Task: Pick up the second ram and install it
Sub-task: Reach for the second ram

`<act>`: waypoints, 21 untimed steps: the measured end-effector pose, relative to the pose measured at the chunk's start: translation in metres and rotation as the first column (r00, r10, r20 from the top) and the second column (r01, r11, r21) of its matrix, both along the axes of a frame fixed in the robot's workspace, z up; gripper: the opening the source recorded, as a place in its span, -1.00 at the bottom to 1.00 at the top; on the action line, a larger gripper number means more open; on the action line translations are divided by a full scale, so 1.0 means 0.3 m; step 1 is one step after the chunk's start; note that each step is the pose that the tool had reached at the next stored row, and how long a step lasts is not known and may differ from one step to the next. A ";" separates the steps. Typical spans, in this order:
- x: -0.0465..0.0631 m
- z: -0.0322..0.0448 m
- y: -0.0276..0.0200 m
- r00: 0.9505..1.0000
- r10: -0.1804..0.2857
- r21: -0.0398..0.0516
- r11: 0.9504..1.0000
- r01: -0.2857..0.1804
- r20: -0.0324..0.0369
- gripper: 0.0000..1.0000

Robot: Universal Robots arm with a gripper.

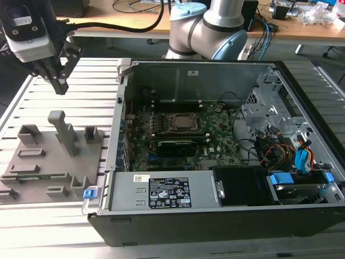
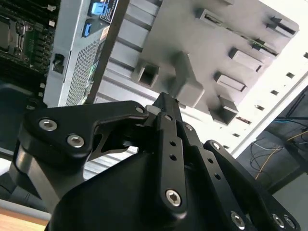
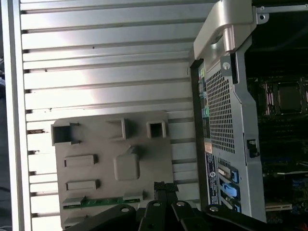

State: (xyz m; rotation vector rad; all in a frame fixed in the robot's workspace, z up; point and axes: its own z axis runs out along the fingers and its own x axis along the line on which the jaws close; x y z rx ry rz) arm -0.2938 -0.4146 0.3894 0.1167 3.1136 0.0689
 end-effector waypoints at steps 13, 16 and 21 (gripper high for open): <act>-0.149 -0.015 -0.162 1.000 0.000 0.000 1.000 0.000 0.000 -0.79; -0.195 -0.020 -0.190 1.000 0.000 0.000 1.000 0.000 0.000 -0.79; -0.200 -0.020 -0.191 1.000 0.000 0.000 1.000 0.000 0.000 -0.79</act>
